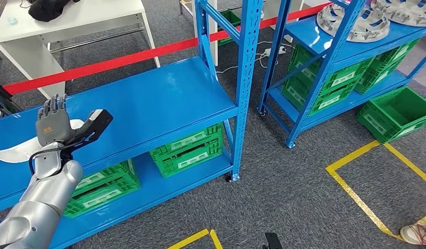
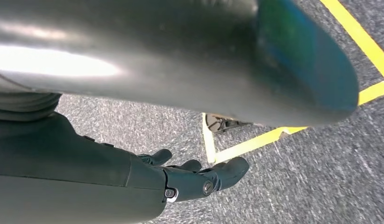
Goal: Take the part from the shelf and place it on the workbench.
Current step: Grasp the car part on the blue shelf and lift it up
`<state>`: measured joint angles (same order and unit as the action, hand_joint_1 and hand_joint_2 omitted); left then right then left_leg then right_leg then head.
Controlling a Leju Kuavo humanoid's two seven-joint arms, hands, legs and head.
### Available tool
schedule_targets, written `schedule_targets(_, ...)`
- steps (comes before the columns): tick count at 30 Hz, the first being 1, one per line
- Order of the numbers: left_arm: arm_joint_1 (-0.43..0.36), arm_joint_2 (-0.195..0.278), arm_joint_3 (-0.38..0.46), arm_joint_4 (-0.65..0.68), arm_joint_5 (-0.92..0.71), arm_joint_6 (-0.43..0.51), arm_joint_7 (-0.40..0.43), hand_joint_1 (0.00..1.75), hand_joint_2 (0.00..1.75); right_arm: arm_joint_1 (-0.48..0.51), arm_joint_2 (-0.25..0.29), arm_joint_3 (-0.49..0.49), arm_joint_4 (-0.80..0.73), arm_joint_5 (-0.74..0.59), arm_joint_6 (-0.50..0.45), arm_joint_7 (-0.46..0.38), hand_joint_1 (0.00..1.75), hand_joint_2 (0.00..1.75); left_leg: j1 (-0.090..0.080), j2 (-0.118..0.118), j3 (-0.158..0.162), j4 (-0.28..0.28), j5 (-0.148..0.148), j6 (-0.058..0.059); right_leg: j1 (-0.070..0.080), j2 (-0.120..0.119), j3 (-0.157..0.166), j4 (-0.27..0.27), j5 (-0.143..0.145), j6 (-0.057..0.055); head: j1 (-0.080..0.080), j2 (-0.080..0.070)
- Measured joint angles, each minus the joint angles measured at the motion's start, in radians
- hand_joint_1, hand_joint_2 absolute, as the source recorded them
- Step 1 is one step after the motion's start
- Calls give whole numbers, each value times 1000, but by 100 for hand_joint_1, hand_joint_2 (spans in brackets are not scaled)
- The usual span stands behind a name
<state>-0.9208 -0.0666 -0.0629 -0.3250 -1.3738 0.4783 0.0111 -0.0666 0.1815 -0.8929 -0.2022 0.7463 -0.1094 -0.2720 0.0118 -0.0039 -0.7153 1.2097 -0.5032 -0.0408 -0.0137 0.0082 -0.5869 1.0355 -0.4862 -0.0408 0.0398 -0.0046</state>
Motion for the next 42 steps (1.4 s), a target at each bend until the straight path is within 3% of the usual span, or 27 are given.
schedule_targets(1,-1,2,0,0,0,-4,6,0,0,0,0,-1,0,0,-1,0,0,0,-2,0,26,-70,44,7,1,1,8,0,-5,1,0,0)
schedule_targets(3,-5,6,0,2,-5,-13,26,0,0,-1,0,-3,0,1,-2,0,0,0,-9,1,64,-169,75,17,3,2,15,0,-14,8,0,0)
schedule_targets(5,-7,8,0,4,-9,-20,44,0,0,-2,0,-4,0,1,-3,0,0,0,-12,0,74,-188,74,20,6,1,16,0,-20,14,0,0)
schedule_targets(9,-7,13,0,6,-14,-32,62,0,0,-2,0,-5,0,2,-3,0,0,0,-11,-4,79,-192,89,19,9,-3,24,-8,-20,3,1,0)
schedule_targets(11,-6,15,0,9,-21,-49,72,0,0,-2,0,-6,0,2,-2,0,0,0,-12,-5,79,-192,87,24,8,-4,29,-15,-21,6,2,0)
schedule_targets(15,-3,21,0,18,-47,-134,97,0,175,-3,0,-9,0,6,2,0,0,0,-12,-5,80,-191,84,31,8,-4,33,-23,-20,20,2,0)
schedule_targets(21,3,33,0,29,-60,-203,105,0,175,-2,0,-13,0,8,11,0,0,0,-13,-5,80,-191,85,33,7,-4,34,-25,-18,31,1,0)
schedule_targets(30,3,50,-12,40,-109,-390,87,0,175,-2,0,-17,0,9,15,-3,0,0,-11,-4,82,-192,85,33,8,-4,34,-24,-18,31,1,0)
schedule_targets(35,5,55,-18,44,-115,-401,83,0,175,-2,0,-20,0,10,15,-5,0,0,-12,-4,82,-192,85,33,8,-4,34,-24,-18,31,1,0)
schedule_targets(42,34,55,-22,44,-119,-347,103,0,175,-2,0,-20,0,12,11,-9,0,0,-12,-4,82,-192,85,33,8,-4,34,-24,-19,31,1,0)
